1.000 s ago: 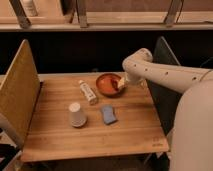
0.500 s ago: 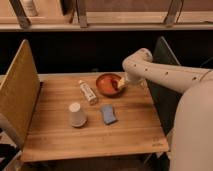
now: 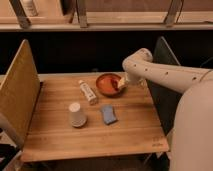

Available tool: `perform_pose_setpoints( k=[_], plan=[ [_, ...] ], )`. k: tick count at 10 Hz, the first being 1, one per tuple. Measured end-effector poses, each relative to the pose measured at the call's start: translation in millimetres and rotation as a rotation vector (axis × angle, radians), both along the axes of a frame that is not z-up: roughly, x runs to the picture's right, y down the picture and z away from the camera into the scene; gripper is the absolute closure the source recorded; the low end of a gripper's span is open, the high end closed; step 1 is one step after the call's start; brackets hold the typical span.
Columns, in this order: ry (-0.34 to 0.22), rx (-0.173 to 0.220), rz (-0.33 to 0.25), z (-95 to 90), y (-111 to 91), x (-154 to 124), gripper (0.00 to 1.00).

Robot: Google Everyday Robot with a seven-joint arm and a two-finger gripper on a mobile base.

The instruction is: Place the white sponge in the ceramic bowl

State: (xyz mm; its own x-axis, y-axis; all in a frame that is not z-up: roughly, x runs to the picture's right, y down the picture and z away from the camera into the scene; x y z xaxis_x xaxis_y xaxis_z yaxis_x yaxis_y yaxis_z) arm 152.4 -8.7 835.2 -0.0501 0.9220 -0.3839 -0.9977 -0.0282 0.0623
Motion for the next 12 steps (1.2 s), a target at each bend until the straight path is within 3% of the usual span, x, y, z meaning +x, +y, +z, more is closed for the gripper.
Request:
perform_pose_setpoints(
  k=[6, 8, 12],
  plan=[
    [-0.007, -0.008, -0.015, -1.1, 5.5, -1.7, 0.22],
    [-0.053, -0.049, -0.085, -8.1, 32.4, -15.3, 0.22],
    [-0.114, -0.088, -0.153, -27.2, 62.8, -24.7, 0.22]
  ],
)
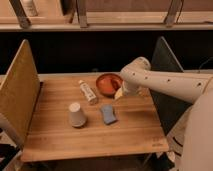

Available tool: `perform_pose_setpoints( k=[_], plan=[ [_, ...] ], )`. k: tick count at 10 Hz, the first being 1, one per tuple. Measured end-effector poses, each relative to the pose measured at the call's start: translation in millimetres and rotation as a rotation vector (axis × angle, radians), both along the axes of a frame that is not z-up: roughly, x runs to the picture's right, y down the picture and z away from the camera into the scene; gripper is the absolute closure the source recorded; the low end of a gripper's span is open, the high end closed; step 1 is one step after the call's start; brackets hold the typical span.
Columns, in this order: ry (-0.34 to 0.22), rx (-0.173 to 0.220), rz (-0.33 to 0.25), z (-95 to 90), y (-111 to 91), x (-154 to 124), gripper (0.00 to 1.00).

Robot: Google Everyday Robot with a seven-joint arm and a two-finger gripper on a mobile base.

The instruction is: Place the white sponge in the ceramic bowl

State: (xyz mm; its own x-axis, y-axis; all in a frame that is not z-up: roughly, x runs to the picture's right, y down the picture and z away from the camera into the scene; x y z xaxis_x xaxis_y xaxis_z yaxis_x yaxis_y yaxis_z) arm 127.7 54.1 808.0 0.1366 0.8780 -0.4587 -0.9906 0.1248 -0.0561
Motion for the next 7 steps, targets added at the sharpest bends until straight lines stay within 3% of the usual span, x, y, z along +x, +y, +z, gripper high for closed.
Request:
perform_pose_setpoints(
  k=[5, 7],
  plan=[
    [-0.096, -0.049, -0.084, -15.6, 38.0, -41.8, 0.22],
    [-0.142, -0.063, -0.143, -18.5, 51.4, -72.5, 0.22]
  ],
)
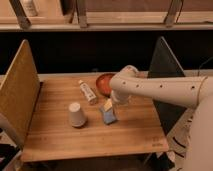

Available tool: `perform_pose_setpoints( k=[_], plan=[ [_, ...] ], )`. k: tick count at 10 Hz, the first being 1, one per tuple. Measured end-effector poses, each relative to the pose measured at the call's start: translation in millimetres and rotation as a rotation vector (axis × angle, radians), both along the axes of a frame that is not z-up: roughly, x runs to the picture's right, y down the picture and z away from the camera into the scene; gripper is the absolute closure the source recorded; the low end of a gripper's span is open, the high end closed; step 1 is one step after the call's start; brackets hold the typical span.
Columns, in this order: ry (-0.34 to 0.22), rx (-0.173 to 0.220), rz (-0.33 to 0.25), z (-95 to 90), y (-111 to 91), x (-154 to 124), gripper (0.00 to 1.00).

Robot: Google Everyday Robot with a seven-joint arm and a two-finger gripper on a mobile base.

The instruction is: Place the white sponge in the ceramic bowl

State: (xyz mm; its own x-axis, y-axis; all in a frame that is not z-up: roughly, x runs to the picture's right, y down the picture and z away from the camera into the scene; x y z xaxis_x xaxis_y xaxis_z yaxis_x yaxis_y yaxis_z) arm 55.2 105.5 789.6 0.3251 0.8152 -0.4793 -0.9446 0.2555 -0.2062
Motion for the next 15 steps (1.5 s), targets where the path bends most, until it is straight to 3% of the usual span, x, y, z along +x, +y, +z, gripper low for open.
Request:
perform_pose_setpoints(
  k=[5, 9, 10, 12, 15],
  plan=[
    [0.001, 0.002, -0.011, 0.3, 0.7, -0.9, 0.22],
    [-0.095, 0.005, -0.203, 8.5, 23.7, -62.3, 0.22],
    [-0.102, 0.003, -0.221, 14.0, 28.4, -70.6, 0.22],
    [-0.081, 0.005, -0.254, 33.5, 34.0, -79.1, 0.22],
    [-0.013, 0.061, -0.226, 56.2, 3.2, -69.1, 0.22]
  ],
)
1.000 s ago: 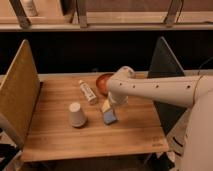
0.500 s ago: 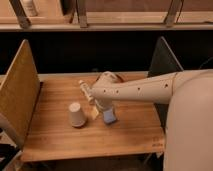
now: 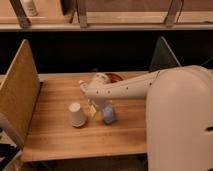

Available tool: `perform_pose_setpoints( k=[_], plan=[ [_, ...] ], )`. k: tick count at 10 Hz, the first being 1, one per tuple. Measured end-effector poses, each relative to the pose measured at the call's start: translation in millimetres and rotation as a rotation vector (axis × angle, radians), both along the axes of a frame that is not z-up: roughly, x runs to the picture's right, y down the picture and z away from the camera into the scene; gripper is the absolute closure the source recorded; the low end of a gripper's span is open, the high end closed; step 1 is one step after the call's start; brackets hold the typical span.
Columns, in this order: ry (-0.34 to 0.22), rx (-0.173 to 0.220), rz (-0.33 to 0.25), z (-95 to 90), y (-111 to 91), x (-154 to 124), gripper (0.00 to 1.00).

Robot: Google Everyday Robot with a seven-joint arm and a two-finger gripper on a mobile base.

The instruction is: Place the white sponge in the ceramic bowl

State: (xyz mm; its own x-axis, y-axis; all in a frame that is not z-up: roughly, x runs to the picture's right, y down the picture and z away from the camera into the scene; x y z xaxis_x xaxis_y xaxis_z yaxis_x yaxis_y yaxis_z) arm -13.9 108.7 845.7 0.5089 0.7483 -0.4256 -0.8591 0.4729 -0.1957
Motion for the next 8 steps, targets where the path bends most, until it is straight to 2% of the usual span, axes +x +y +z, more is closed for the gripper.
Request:
perform_pose_setpoints(
  k=[1, 3, 6, 8],
  plan=[
    [0.025, 0.024, 0.028, 5.5, -14.2, 8.3, 0.22],
    [0.062, 0.037, 0.078, 13.9, -26.5, 23.0, 0.22],
    [0.130, -0.008, 0.130, 30.3, -16.3, 48.5, 0.22],
    [0.156, -0.034, 0.136, 35.2, -9.6, 55.0, 0.22]
  ],
)
